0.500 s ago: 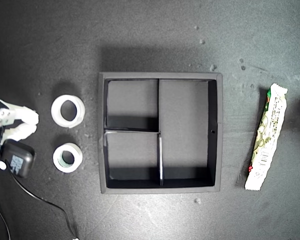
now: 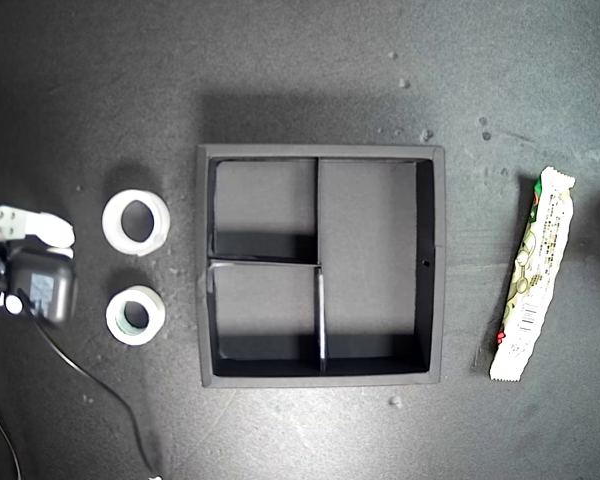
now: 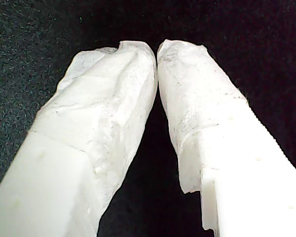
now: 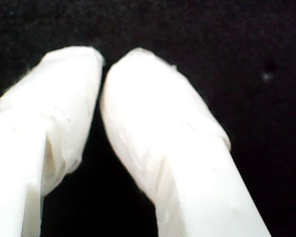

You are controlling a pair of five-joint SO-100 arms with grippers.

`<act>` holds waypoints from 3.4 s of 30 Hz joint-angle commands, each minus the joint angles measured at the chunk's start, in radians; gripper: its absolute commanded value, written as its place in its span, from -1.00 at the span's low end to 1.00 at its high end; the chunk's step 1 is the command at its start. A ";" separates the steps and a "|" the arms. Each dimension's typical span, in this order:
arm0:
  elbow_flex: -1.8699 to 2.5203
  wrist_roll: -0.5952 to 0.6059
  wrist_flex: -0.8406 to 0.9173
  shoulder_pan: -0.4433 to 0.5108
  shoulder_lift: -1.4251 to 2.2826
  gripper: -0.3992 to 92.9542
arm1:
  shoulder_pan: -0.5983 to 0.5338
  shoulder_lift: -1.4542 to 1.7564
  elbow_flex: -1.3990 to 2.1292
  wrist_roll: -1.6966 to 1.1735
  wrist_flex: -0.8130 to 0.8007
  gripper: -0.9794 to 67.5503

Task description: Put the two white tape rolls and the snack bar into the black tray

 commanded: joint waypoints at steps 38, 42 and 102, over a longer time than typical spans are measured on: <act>-0.135 0.420 -0.471 0.021 0.046 -0.71 | 0.175 0.005 -0.037 0.325 -0.457 -0.98; -0.133 0.448 -0.468 0.020 0.048 -0.70 | 0.187 0.005 -0.078 0.107 -0.453 -0.99; -0.666 0.529 -0.535 -0.014 -1.189 -0.64 | -0.187 -1.080 -1.089 -0.577 -0.281 -0.98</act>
